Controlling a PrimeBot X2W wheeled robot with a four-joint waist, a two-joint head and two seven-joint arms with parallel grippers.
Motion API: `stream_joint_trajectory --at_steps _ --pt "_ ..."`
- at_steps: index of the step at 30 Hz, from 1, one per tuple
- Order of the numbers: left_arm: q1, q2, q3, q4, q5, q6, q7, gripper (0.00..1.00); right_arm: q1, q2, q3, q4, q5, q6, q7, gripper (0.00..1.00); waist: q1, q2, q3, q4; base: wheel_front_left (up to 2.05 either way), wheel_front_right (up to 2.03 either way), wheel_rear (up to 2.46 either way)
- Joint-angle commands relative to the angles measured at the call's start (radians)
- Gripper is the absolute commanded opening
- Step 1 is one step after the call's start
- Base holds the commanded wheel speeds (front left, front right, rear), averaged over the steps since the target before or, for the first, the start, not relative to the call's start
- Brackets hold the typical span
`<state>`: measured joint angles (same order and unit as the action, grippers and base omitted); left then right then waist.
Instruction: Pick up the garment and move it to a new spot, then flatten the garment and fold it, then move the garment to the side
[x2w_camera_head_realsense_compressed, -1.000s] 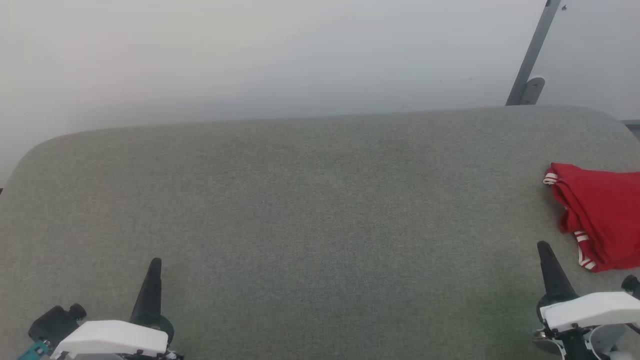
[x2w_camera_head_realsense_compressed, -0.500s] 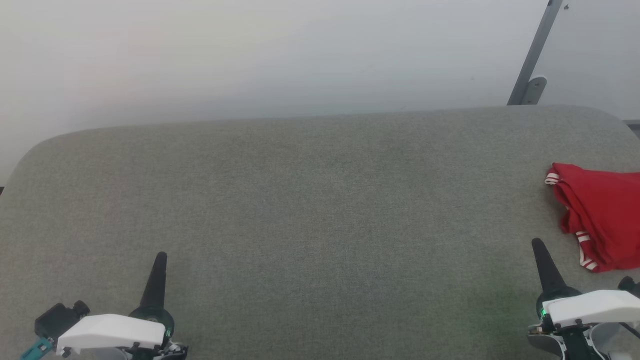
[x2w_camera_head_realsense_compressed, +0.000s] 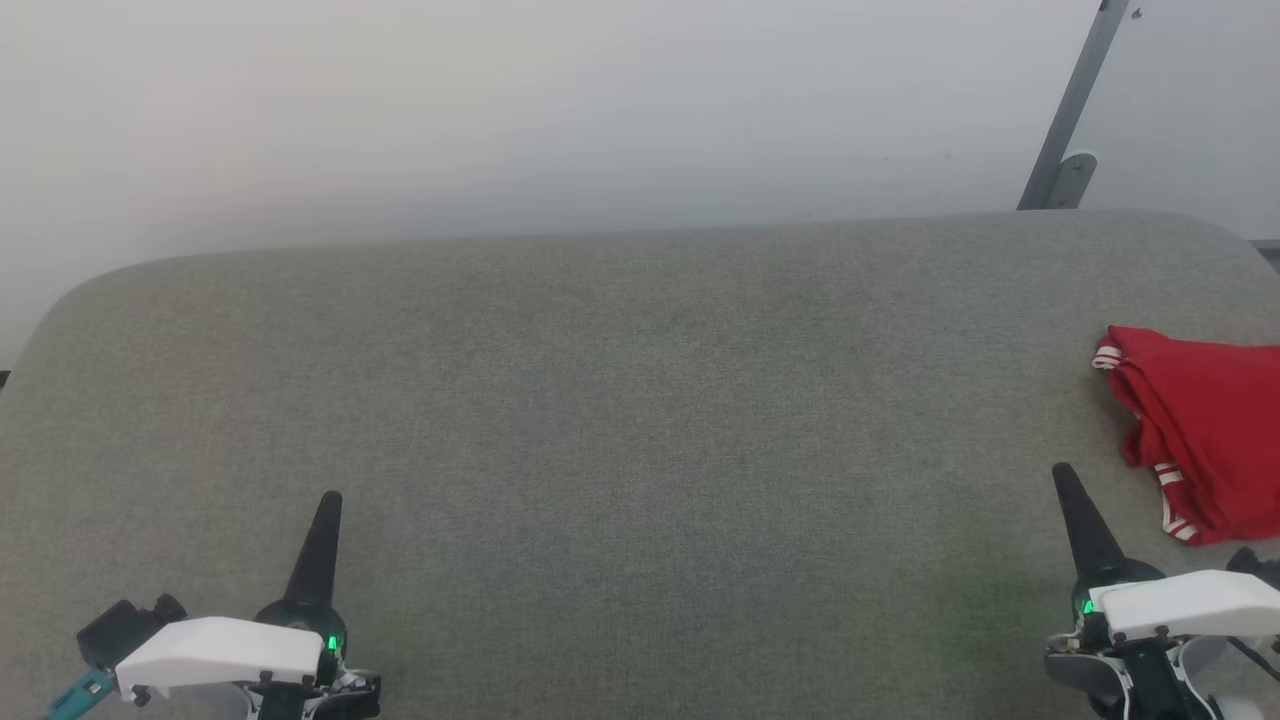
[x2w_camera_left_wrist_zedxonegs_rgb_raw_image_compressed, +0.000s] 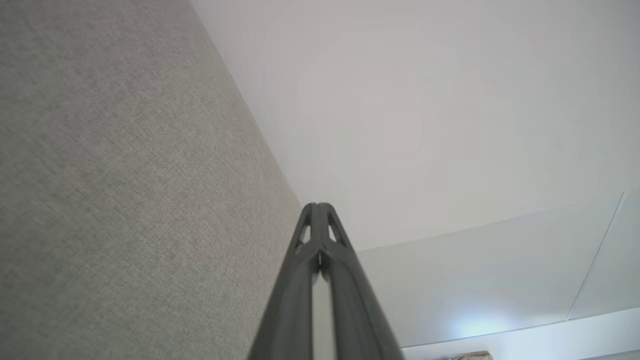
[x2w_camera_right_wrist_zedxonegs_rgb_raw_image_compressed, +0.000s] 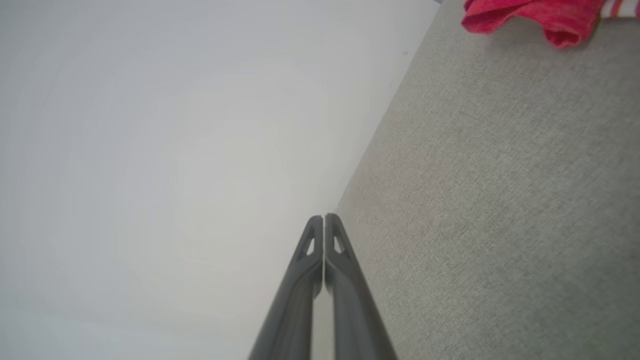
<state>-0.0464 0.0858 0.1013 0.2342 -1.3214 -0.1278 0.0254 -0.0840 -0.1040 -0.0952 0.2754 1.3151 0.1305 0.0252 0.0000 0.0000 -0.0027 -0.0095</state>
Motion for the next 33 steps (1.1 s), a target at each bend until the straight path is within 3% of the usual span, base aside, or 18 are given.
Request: stream_joint_trajectory --at_steps 1,33 --pt "-0.027 -0.001 0.005 -0.003 -0.027 -0.003 0.008 0.0 -0.013 0.001 -0.002 -0.011 0.025 0.0 0.009 0.0 0.0 0.0 0.0 0.0 0.0 0.0 0.0" --pt "-0.061 -0.029 0.013 0.008 -0.233 -0.005 0.073 0.0 -0.026 0.045 -0.017 -0.03 0.24 0.0 0.075 0.0 0.0 0.0 0.004 0.007 0.0 0.0 0.0"
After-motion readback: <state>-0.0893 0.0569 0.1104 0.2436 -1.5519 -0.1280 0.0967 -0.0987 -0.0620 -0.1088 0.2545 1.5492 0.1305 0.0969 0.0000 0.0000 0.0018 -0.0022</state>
